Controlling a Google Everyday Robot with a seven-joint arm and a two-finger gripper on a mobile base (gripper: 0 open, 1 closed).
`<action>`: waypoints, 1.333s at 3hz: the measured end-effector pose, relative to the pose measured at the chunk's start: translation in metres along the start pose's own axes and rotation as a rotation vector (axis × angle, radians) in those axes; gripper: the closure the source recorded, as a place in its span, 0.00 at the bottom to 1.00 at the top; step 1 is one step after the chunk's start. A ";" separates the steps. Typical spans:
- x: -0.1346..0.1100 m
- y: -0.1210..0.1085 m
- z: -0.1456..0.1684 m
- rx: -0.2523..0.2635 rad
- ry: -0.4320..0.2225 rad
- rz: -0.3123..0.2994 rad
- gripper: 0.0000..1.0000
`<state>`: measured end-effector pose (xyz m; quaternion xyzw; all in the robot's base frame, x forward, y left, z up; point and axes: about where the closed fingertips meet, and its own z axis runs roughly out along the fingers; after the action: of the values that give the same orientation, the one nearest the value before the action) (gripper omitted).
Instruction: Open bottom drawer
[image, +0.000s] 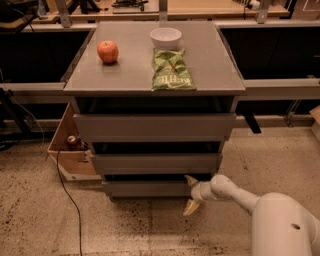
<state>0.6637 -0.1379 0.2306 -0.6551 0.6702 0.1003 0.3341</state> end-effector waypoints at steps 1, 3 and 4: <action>0.004 -0.012 0.012 0.027 0.029 -0.018 0.00; 0.032 -0.023 0.048 0.048 0.127 -0.004 0.03; 0.042 -0.018 0.056 0.044 0.152 0.006 0.27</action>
Offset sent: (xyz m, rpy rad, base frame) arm 0.0551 -0.0040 -0.0369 -0.1062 -0.0623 -0.0762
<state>0.7017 -0.1424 0.1695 -0.6513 0.6976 0.0364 0.2964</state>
